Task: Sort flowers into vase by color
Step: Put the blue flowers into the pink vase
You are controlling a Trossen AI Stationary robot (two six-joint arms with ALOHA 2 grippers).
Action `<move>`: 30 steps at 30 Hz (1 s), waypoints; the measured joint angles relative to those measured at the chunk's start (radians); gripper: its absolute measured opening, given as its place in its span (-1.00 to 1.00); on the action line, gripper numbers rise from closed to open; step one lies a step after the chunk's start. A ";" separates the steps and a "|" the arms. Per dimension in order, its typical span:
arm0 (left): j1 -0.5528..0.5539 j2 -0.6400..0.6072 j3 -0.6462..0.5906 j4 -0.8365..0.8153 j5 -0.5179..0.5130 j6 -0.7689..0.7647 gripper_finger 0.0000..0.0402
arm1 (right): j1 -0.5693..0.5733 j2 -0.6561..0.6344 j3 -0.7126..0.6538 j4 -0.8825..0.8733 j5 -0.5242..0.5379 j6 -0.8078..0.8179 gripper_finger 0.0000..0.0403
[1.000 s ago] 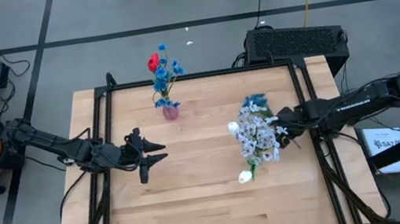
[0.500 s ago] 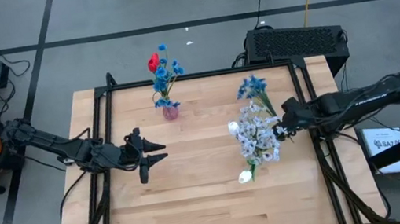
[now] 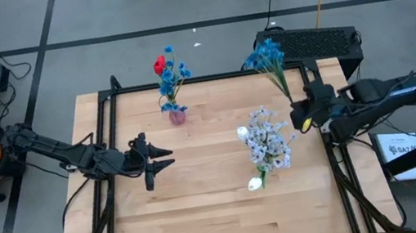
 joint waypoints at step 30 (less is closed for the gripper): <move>0.000 -0.184 0.000 0.163 -0.028 0.114 -0.28 | 0.000 0.501 0.592 0.757 0.081 -0.917 -1.00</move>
